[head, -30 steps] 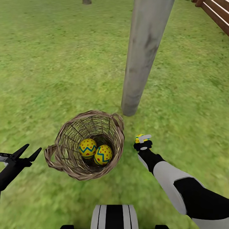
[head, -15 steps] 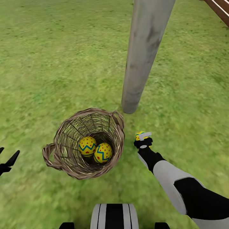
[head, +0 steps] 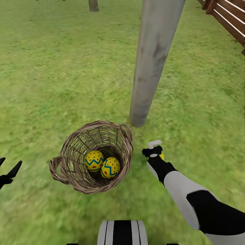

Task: Take the three Easter eggs out of the wicker basket on the lawn in the garden, then place them on the lawn next to a single tree (choose any tree) so that all three eggs are next to the same tree and none are left in the basket.

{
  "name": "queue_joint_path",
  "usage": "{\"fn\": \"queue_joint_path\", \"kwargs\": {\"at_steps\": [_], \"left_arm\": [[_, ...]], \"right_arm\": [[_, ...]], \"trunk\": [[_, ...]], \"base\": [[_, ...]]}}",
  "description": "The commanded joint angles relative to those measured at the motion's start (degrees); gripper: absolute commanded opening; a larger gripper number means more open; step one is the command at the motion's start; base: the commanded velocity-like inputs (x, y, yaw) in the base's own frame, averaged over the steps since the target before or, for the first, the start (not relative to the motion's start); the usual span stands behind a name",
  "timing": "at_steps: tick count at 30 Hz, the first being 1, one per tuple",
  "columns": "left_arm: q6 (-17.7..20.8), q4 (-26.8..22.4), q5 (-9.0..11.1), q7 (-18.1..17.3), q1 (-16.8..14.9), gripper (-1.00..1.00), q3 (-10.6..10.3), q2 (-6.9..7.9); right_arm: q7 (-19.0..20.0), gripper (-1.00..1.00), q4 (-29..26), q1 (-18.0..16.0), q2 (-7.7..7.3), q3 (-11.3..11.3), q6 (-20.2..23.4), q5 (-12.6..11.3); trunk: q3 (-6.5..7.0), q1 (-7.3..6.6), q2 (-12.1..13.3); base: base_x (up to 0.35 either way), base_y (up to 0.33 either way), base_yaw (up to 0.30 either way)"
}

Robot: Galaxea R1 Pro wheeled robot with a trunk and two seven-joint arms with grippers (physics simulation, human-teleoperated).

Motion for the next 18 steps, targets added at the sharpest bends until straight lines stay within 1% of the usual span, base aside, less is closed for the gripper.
{"fn": "queue_joint_path", "kwargs": {"at_steps": [1, 9, 13, 17, 18], "left_arm": [[0.6, 0.0, -0.1, -0.2, 0.0, 1.00, 0.1, 0.04], [0.6, 0.0, -0.1, -0.2, 0.0, 1.00, 0.1, 0.09], [0.7, 0.0, -0.2, -0.1, 0.0, 1.00, 0.1, 0.19], [0.9, 0.0, -0.2, 0.1, 0.0, 1.00, 0.0, 0.29], [0.9, 0.0, -0.2, 0.2, 0.0, 1.00, -0.1, 0.33]], "right_arm": [[-0.3, 1.00, -0.2, 0.0, 0.00, 0.2, 0.6, 0.6], [-0.1, 1.00, -0.5, 0.0, 0.00, 0.3, 0.7, 0.5], [0.0, 1.00, -1.9, 0.0, 0.00, 0.1, 1.7, 0.3], [0.0, 1.00, -4.1, 0.0, -0.05, -0.2, 5.7, 0.1], [0.2, 1.00, -5.2, -0.1, -0.08, -0.2, 7.6, 0.0]], "trunk": [[0.20, -0.03, 0.0], [1.97, -0.24, 0.1], [2.85, -0.34, 0.2], [3.74, -0.44, 0.2], [3.96, -0.47, 0.2]], "base": [[0.000, 0.000, 0.000], [0.000, 0.000, 0.000], [0.000, 0.000, 0.000], [0.000, 0.000, 0.000], [0.000, 0.000, 0.000]]}}
